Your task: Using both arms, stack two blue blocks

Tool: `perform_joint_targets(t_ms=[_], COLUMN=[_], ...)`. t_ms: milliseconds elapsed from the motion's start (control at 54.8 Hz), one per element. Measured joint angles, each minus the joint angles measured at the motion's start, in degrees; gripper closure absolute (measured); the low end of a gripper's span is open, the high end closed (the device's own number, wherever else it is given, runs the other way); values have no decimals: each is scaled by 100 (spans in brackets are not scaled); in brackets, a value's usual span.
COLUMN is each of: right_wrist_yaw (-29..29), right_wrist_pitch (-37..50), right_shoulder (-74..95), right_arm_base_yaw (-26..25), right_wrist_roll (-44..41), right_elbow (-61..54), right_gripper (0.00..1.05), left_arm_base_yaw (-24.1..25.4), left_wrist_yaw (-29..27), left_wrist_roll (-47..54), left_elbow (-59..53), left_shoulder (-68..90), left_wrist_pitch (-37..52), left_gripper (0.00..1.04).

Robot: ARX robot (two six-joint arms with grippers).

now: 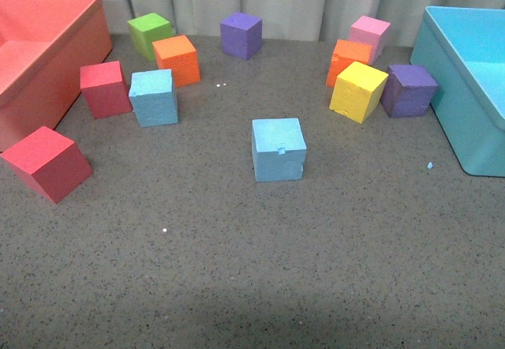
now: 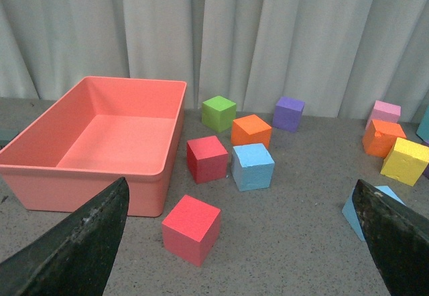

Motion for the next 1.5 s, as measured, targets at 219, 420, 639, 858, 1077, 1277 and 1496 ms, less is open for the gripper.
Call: perform_joint_targets(t_ms=[219, 420, 639, 858, 1077, 1277, 1496], right_wrist_yaw=[0, 0, 0, 0, -2, -2, -2], right_wrist_pitch=[0, 0, 0, 0, -2, -2, -4], right_shoulder=[-4, -4, -4, -4, -9, -9, -9], right_arm_base_yaw=[0, 0, 0, 0, 0, 0, 0], right_wrist_roll=[-2, -2, 0, 0, 0, 2, 0], right_elbow=[0, 0, 0, 0, 0, 0, 0], right_gripper=[66, 27, 10, 9, 9, 9, 9], left_arm_base_yaw=[0, 0, 0, 81, -466, -743, -835], left_wrist_yaw=[0, 0, -2, -17, -273, -280, -313], left_wrist_roll=[0, 0, 0, -352, -791, -1110, -1318], left_elbow=[0, 0, 0, 492, 1373, 3204, 4937], left_shoulder=[0, 0, 2, 1674, 4745, 8050, 9938], left_wrist_pitch=[0, 0, 0, -1134, 1069, 1150, 304], left_gripper=[7, 7, 7, 7, 7, 7, 7])
